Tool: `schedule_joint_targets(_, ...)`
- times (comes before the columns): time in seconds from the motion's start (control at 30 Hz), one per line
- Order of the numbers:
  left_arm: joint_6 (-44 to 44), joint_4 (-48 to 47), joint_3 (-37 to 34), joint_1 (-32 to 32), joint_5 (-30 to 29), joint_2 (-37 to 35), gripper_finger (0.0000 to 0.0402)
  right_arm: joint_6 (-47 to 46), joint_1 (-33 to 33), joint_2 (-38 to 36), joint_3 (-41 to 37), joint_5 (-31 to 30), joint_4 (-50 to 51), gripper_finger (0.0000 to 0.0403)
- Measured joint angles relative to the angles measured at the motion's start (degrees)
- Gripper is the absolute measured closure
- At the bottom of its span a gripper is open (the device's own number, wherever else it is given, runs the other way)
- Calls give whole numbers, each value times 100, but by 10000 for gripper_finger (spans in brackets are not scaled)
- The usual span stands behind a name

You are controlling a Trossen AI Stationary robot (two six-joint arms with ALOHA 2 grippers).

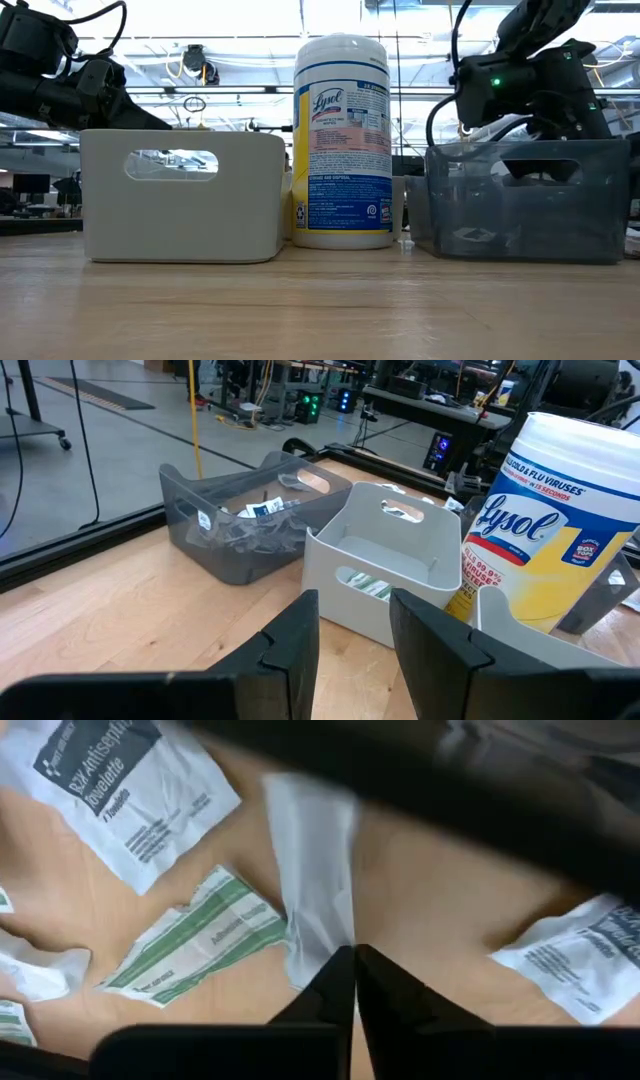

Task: Pick & Place First Aid Supplies
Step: Put the bandage into the top gray bin

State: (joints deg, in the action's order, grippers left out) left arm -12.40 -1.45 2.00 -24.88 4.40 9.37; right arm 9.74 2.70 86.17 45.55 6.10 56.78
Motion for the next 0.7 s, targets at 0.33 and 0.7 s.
schedule_joint_targets(0.33,-2,-2,0,-2,0,0,273,-3,2,0,-34,17,-40,359)
schedule_joint_targets(0.7,0,0,0,-2,0,0,273,35,7,142,-93,457,-370,321)
